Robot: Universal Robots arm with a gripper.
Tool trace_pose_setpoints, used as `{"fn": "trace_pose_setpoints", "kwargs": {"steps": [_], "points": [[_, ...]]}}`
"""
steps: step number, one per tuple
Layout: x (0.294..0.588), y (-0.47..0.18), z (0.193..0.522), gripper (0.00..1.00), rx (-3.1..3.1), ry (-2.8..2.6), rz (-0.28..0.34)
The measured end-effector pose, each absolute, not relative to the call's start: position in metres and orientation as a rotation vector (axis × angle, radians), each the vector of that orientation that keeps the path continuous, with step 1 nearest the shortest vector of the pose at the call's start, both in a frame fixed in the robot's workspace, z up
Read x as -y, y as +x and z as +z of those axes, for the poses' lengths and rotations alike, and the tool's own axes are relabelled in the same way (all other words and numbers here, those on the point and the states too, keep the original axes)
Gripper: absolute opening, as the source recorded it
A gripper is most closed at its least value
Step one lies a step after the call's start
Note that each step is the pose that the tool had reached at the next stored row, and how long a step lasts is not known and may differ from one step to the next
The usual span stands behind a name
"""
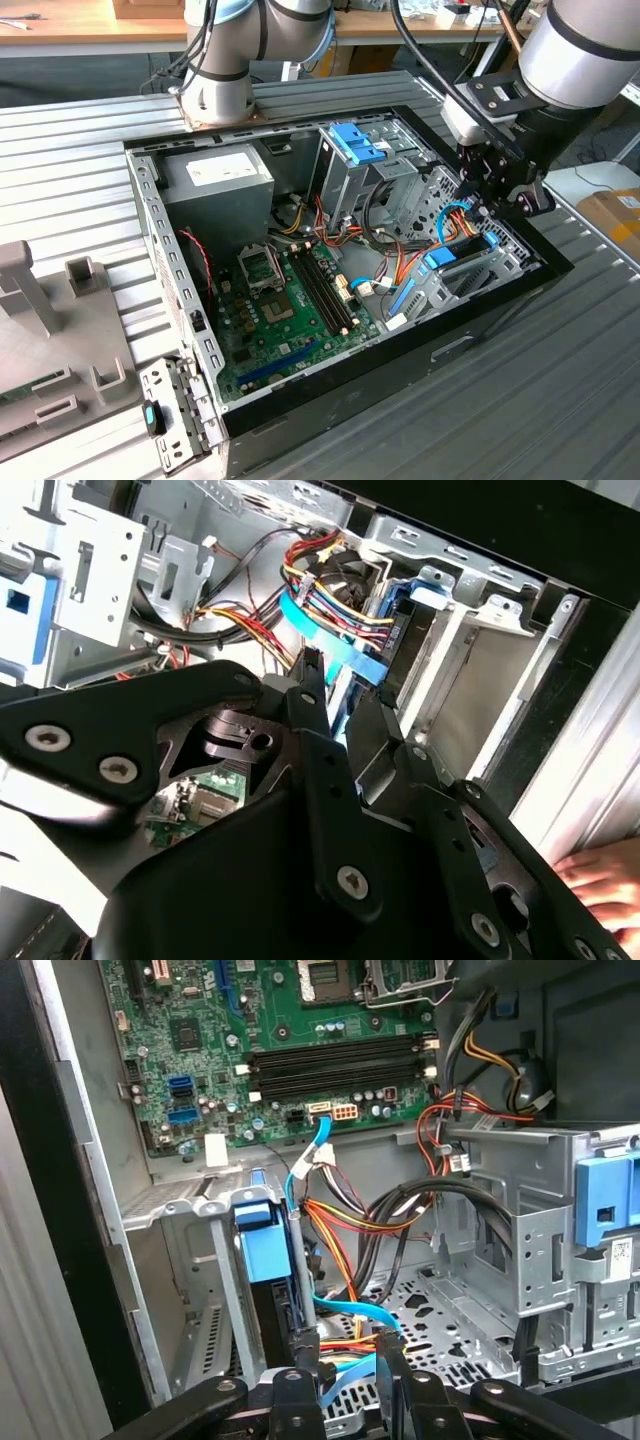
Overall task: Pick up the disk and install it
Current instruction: 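Insert the first disk wire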
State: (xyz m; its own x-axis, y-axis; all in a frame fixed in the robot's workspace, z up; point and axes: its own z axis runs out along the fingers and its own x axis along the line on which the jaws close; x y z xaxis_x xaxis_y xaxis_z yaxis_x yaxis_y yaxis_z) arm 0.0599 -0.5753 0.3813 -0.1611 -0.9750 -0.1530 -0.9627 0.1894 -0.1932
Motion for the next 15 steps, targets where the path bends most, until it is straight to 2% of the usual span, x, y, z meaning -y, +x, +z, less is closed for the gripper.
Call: {"fn": "trace_pose_setpoints", "kwargs": {"steps": [11,15], "points": [[0.5738,0.0618,0.3785,0.35,-2.230,-1.867,-0.095],[0.5738,0.0618,0.3784,0.11,-2.231,-1.868,-0.098]]}}
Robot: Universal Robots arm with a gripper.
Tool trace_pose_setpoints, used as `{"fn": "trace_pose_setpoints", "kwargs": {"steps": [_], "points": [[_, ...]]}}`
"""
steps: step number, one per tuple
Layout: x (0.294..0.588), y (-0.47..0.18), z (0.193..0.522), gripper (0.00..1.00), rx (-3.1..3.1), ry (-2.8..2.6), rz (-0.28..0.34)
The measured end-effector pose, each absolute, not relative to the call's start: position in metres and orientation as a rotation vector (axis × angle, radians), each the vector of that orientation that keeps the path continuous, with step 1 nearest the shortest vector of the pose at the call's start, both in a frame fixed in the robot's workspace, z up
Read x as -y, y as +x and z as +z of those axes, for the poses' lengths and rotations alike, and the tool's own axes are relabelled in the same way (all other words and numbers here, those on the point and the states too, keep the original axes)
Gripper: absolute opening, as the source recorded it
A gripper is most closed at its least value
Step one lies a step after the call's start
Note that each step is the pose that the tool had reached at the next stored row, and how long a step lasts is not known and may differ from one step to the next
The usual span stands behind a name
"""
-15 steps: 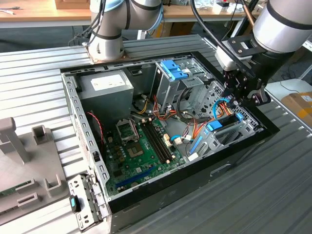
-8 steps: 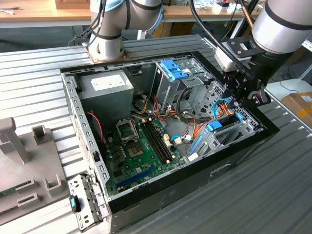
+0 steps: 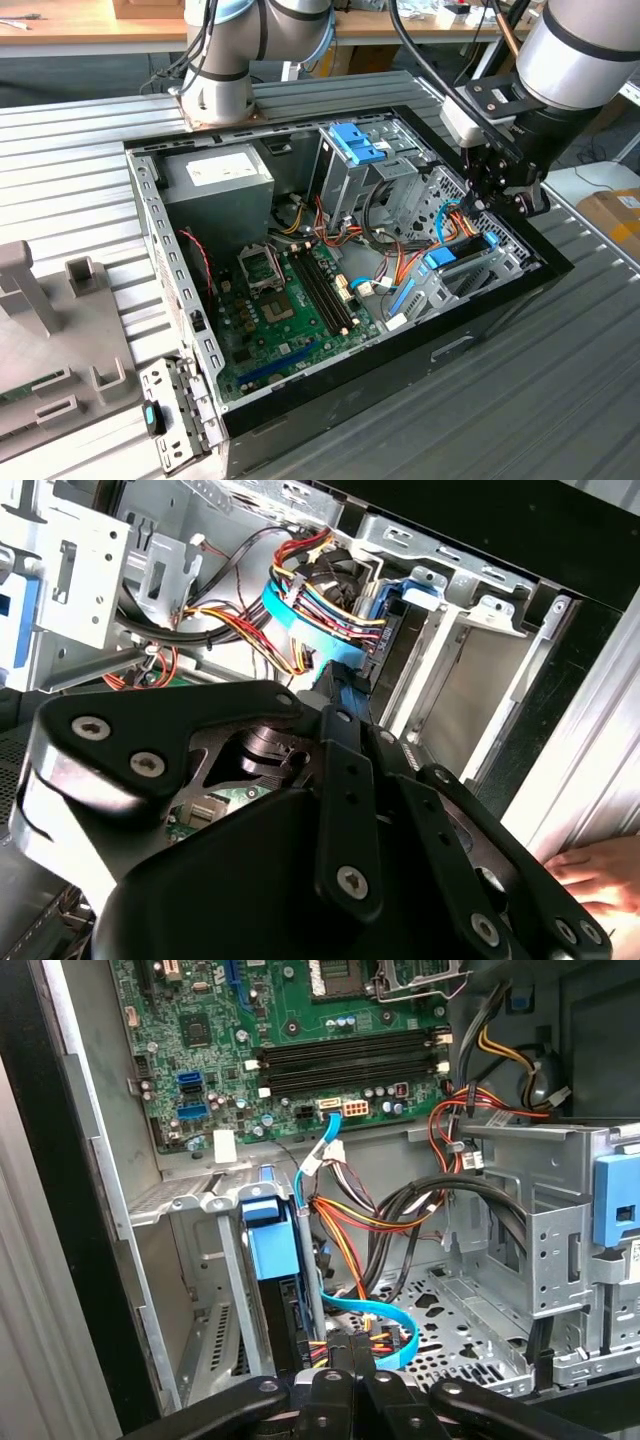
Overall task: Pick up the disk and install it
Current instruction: 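Insert the first disk wire, then insert the second disk wire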
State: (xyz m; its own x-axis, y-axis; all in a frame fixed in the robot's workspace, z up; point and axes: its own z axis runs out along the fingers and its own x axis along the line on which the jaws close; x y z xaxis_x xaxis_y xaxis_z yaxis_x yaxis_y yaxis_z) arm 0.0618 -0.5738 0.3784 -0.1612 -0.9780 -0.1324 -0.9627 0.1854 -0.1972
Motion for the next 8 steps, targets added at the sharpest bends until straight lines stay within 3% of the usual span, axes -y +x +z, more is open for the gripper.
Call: {"fn": "trace_pose_setpoints", "kwargs": {"steps": [8], "points": [[0.5738,0.0618,0.3784,0.11,-2.232,-1.870,-0.102]]}}
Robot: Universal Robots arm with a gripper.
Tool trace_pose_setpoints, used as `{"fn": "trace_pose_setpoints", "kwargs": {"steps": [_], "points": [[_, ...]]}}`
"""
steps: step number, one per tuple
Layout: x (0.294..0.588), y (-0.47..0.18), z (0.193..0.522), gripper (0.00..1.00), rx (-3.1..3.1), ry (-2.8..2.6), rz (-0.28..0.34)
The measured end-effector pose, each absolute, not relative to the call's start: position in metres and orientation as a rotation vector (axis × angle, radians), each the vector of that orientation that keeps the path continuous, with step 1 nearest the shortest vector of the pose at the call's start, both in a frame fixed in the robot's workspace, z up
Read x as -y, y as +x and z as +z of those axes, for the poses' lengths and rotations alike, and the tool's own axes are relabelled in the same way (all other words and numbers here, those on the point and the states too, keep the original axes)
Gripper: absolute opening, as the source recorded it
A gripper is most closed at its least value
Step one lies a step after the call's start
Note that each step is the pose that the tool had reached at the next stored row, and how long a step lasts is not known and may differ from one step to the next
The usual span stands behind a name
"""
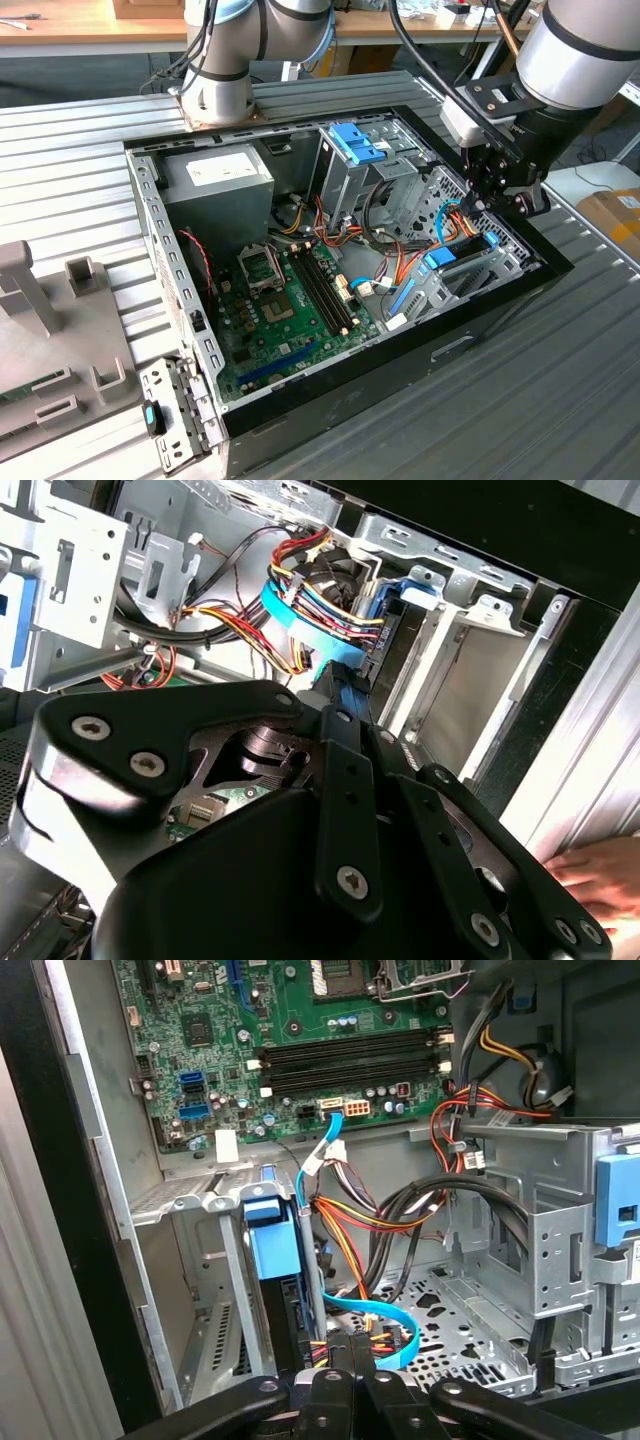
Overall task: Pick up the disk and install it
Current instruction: 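Insert the second disk wire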
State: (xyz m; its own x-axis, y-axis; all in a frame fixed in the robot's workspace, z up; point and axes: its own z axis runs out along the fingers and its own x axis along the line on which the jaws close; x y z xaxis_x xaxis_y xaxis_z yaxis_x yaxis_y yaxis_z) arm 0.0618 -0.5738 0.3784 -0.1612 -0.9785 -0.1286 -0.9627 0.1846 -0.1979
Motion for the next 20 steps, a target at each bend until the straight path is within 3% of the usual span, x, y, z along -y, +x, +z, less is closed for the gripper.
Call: {"fn": "trace_pose_setpoints", "kwargs": {"steps": [2,4,15,17,20], "points": [[0.5738,0.0618,0.3784,0.11,-2.233,-1.870,-0.103],[0.5738,0.0618,0.3784,0.24,-2.233,-1.871,-0.104],[0.5739,0.0618,0.3723,0.24,-2.234,-1.873,-0.108],[0.5739,0.0618,0.3723,0.16,-2.234,-1.873,-0.108],[0.5738,0.0618,0.3723,0.15,-2.235,-1.873,-0.109]]}}
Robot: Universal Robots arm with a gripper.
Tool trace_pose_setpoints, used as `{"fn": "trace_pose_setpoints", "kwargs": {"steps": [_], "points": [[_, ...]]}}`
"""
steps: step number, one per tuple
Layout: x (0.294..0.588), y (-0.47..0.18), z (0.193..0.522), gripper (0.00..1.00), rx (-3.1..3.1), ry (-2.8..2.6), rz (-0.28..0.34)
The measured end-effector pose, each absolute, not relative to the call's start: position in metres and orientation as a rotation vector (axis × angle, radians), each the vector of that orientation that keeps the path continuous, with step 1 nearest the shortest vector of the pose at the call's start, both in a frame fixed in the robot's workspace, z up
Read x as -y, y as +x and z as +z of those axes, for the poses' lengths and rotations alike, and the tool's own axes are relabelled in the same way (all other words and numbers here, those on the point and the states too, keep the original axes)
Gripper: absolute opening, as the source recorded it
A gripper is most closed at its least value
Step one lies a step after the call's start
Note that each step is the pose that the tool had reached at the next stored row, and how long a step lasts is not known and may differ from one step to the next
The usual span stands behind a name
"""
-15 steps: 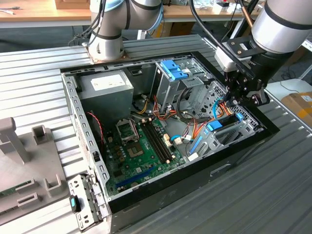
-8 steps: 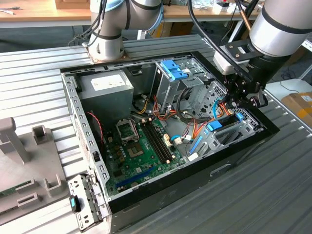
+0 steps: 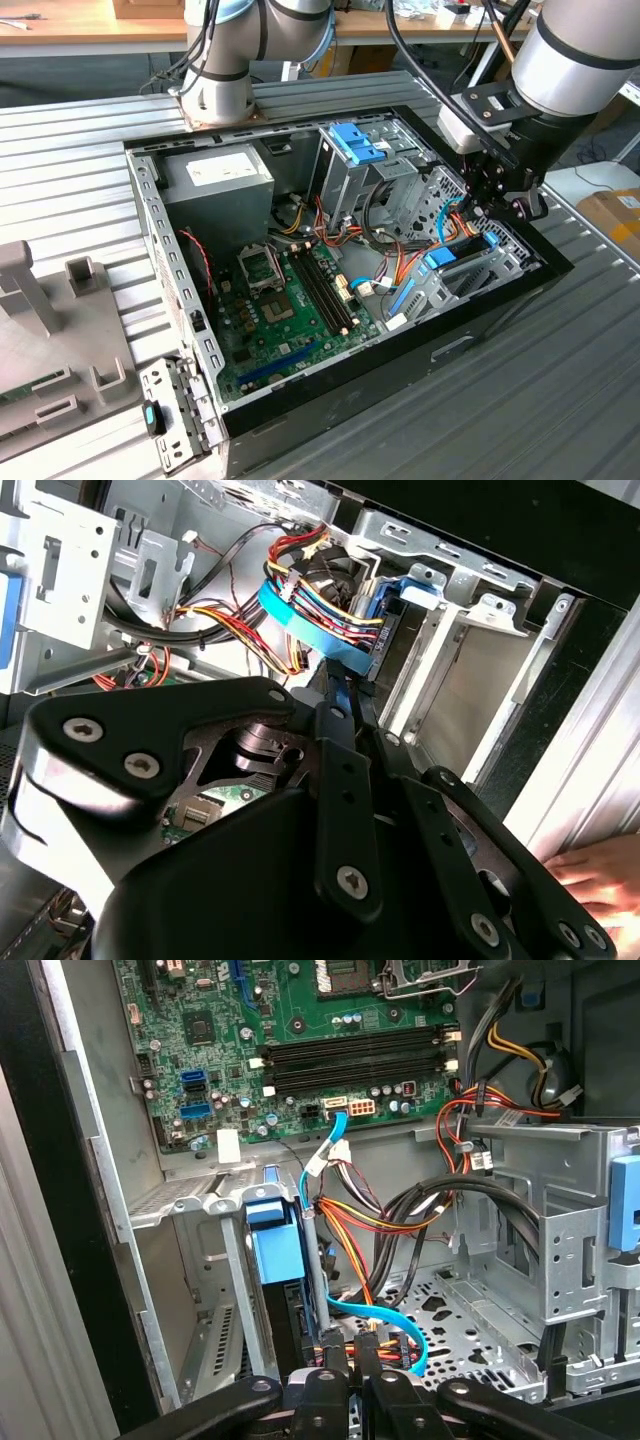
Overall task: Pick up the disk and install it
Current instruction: 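Insert the second disk wire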
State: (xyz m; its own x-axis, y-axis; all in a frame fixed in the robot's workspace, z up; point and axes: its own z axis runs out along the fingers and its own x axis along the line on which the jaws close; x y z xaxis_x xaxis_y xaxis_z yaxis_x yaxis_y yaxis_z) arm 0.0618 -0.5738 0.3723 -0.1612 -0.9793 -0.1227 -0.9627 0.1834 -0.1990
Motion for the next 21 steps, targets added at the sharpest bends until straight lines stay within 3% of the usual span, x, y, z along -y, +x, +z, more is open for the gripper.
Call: {"fn": "trace_pose_setpoints", "kwargs": {"steps": [13,21], "points": [[0.577,0.061,0.370,0.15,-2.121,-1.984,-0.100],[0.596,0.060,0.367,0.15,-2.098,-2.003,-0.096]]}}
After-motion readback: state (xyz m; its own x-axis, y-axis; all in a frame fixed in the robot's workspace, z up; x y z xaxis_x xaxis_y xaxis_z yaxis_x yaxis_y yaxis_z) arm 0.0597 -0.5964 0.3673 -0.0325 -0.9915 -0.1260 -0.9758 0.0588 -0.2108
